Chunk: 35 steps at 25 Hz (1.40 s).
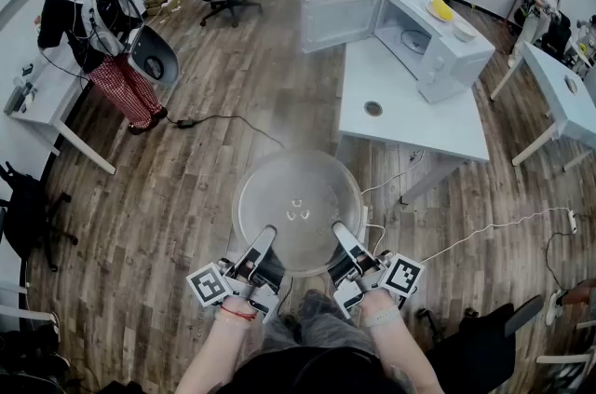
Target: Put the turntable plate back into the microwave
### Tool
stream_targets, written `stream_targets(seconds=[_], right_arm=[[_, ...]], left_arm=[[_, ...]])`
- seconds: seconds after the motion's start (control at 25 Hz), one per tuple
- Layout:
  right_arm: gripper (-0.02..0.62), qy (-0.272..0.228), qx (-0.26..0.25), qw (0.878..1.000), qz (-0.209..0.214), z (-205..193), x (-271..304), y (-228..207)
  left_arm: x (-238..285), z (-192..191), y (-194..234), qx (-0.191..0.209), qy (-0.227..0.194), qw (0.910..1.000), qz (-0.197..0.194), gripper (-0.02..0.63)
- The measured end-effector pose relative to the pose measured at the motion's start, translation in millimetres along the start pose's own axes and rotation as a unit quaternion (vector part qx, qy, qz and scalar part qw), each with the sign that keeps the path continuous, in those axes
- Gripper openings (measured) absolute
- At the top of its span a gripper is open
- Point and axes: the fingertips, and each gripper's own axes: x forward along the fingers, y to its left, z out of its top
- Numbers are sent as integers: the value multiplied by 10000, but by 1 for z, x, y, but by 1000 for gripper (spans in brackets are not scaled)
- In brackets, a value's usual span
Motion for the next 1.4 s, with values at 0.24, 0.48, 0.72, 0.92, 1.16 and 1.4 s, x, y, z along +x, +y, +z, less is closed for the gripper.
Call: stream_targets(seconds=[0.24, 0.48, 0.72, 0.92, 1.16, 1.4], right_arm=[[48, 152, -43, 9998, 71, 40, 30, -11], [48, 376, 2, 9992, 121, 66, 52, -27], [48, 519, 78, 9985, 135, 77, 68, -38], [48, 519, 177, 9984, 171, 84, 80, -44], [49, 557, 100, 9982, 208, 90, 106, -48], [49, 302, -6, 9995, 124, 110, 150, -67]], left_arm=[[43, 16, 13, 56, -117, 9999, -14, 35], [70, 27, 27, 78, -333, 9994, 33, 35], [79, 35, 39, 66, -529, 9985, 85, 35], [89, 47, 41, 169, -547, 9983, 125, 35], [100, 69, 46, 153, -553, 9983, 50, 35], [134, 113, 70, -36, -305, 9995, 39, 35]])
